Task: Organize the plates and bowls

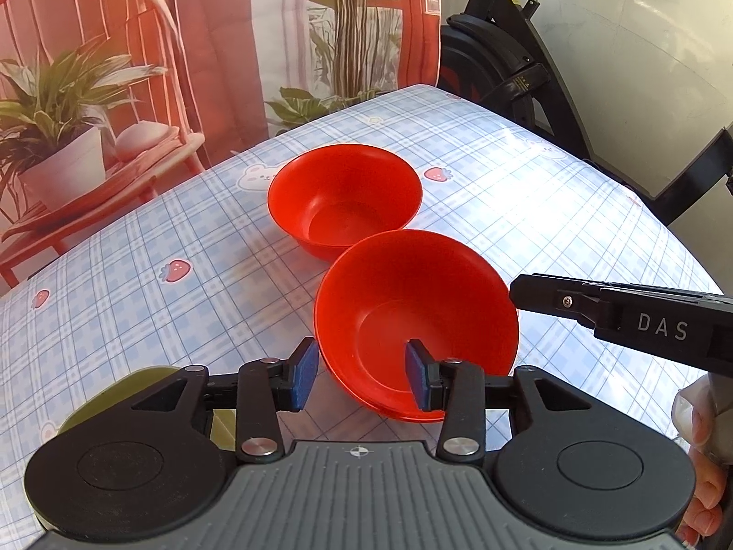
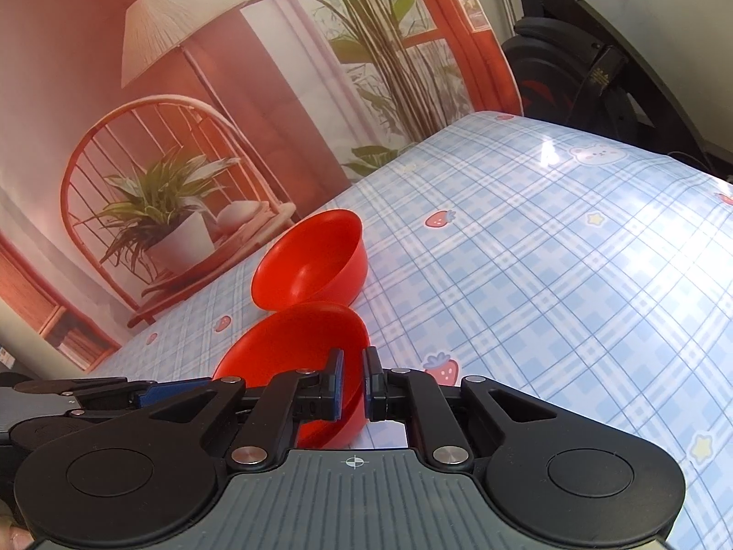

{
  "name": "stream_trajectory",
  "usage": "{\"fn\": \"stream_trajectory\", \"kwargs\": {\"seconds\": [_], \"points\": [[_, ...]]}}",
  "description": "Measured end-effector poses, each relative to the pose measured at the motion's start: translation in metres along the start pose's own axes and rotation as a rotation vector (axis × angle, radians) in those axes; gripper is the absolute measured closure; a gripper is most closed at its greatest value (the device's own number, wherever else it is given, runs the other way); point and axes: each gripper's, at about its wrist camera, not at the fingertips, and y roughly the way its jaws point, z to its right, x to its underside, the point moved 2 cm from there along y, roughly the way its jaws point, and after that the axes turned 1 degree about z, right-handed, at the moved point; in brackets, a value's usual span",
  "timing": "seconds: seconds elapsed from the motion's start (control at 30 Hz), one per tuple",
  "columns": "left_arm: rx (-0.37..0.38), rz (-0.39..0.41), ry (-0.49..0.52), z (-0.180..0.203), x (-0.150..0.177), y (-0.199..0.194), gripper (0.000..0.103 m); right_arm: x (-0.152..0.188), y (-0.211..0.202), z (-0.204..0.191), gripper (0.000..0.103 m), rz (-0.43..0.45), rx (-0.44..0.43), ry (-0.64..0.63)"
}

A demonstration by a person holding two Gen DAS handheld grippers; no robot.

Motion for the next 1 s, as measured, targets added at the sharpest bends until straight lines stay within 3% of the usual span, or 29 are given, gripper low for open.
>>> {"fn": "stream_trajectory", "kwargs": {"seconds": [0.27,0.47,0.73,1.0], "points": [[0.015,0.076,-0.091,-0.021,-0.020,-0.009,0.059,-0.010,0.005,0.005,0.094,0.024,0.019,-0.027],[0.006,0.110,-0.169,-0.036,-0.047,0.009,0.059,-0.038,0.022,0.005,0.094,0.041,0.010,-0.075],[0.003,0.075,-0.228,-0.047,-0.062,0.048,0.060,-0.072,0.062,-0.001,0.087,0.019,-0.016,-0.138],[0.023,0.053,-0.246,-0.052,-0.058,0.067,0.060,-0.078,0.097,0.001,0.082,-0.041,-0.008,-0.128]]}}
